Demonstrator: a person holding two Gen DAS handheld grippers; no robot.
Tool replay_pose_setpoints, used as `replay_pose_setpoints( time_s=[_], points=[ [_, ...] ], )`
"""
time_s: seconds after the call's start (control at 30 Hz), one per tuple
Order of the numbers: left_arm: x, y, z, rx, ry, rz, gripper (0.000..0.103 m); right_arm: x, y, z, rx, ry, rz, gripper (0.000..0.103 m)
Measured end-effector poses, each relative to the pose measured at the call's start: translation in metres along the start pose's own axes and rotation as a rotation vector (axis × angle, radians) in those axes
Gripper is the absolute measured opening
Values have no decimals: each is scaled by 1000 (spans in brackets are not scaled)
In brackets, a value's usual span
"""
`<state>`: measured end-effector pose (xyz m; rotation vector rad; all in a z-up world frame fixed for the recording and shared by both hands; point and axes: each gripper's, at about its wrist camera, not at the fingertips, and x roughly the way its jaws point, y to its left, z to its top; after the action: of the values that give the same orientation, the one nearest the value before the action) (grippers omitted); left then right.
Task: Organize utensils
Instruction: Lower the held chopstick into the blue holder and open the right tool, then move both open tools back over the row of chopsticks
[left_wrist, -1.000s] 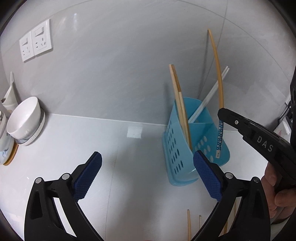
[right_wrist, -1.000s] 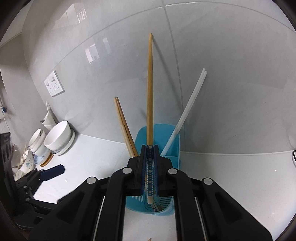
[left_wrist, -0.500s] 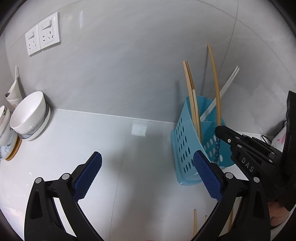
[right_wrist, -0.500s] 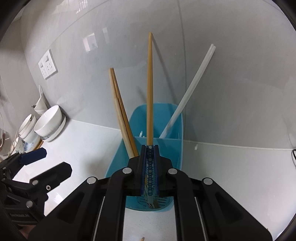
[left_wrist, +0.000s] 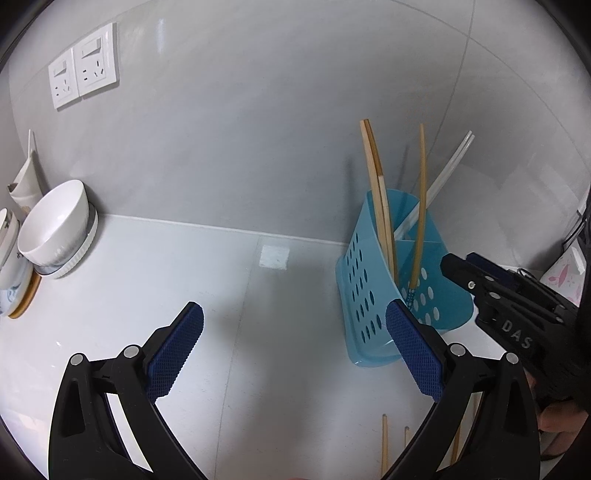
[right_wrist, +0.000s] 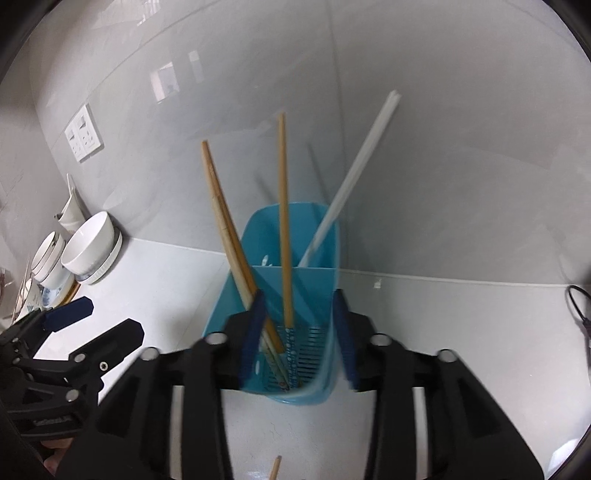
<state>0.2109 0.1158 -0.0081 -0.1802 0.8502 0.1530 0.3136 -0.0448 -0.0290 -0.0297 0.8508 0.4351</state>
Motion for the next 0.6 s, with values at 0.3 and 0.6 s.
replay_pose_setpoints(
  time_s=[0.3,0.6],
  points=[
    [-4,-13,-6,17,21,-29,97,-29,-22,-14,13,30,-69,77],
    [-12,-31,-29,65,56,-39,97,-51,-52,-53,51,103,-154,93]
  ],
)
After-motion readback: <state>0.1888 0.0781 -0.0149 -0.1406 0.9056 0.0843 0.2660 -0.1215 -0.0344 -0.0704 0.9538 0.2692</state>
